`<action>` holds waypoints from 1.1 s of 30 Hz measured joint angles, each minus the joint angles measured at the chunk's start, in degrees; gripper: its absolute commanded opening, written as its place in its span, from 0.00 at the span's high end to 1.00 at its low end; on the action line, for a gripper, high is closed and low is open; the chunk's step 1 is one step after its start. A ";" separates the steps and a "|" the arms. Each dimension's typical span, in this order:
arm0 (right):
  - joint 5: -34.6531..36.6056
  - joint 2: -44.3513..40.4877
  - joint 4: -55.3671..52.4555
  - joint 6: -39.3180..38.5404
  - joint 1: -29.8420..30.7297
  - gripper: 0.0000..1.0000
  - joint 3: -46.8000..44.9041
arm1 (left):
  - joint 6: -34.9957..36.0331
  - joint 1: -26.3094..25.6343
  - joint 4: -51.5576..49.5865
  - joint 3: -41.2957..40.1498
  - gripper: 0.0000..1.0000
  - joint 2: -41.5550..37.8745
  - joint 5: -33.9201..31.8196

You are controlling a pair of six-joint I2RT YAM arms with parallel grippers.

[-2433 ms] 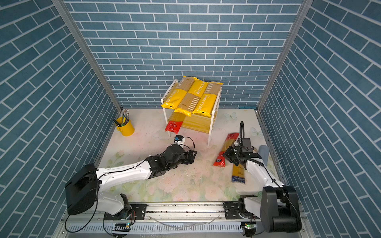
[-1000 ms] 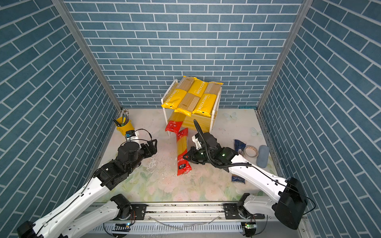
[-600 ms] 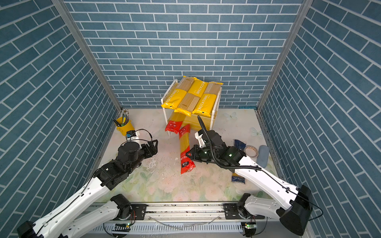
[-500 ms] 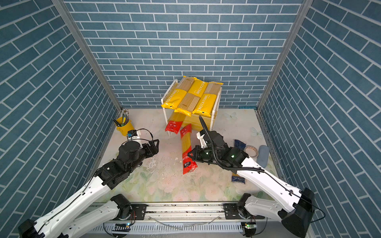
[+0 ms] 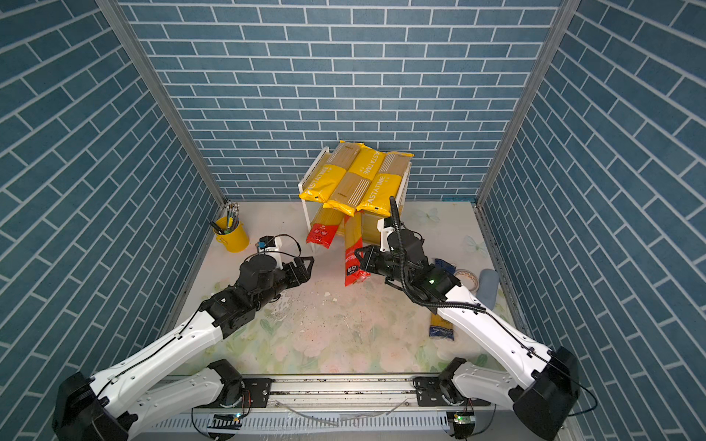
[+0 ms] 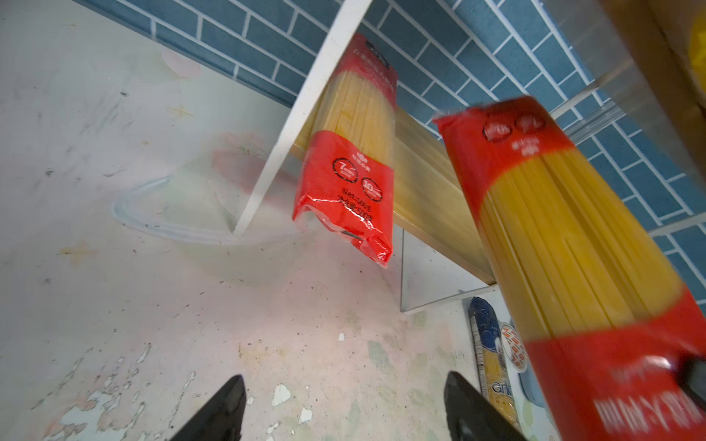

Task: Arrange pasta packages on shelves
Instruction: Place the pasta bag on the shelf.

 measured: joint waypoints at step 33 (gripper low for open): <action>18.29 26.05 38.71 18.16 -1.16 0.80 -3.15 | -2.97 -0.66 15.89 -5.68 0.17 4.04 3.43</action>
